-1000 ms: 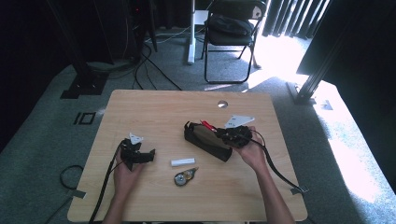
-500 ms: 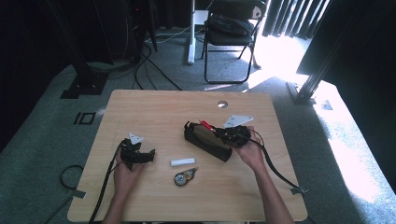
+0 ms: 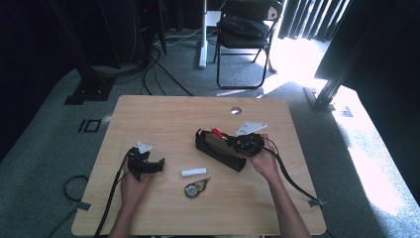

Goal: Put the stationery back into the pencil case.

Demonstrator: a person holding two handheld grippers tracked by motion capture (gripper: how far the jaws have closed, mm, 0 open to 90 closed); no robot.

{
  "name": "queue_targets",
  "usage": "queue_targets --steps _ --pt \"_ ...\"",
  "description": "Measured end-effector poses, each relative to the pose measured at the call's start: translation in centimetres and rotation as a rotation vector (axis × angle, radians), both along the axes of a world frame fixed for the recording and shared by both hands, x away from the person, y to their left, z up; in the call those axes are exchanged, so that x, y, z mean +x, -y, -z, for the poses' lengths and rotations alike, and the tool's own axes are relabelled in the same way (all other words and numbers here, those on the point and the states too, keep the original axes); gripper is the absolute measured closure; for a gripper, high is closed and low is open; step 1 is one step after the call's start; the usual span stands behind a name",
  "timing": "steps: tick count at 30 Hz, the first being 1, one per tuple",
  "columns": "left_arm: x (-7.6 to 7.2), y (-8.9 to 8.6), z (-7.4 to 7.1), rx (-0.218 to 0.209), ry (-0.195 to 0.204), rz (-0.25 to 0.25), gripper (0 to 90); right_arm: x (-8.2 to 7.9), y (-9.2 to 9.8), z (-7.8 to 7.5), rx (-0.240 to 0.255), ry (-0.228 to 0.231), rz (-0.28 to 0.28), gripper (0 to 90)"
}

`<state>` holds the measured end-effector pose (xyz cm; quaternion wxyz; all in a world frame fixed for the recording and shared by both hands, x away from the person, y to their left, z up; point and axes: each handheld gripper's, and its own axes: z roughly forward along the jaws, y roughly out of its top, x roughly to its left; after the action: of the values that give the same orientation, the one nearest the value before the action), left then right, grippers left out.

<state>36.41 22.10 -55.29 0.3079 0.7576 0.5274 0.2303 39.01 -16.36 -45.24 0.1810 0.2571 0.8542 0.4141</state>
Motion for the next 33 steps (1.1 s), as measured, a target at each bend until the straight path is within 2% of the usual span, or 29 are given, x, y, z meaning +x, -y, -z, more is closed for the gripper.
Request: queue_targets --steps 33 --pt "0.0 0.0 0.0 0.0 0.0 0.0 11.6 0.8 -0.7 1.3 -0.016 -0.03 0.002 79.3"
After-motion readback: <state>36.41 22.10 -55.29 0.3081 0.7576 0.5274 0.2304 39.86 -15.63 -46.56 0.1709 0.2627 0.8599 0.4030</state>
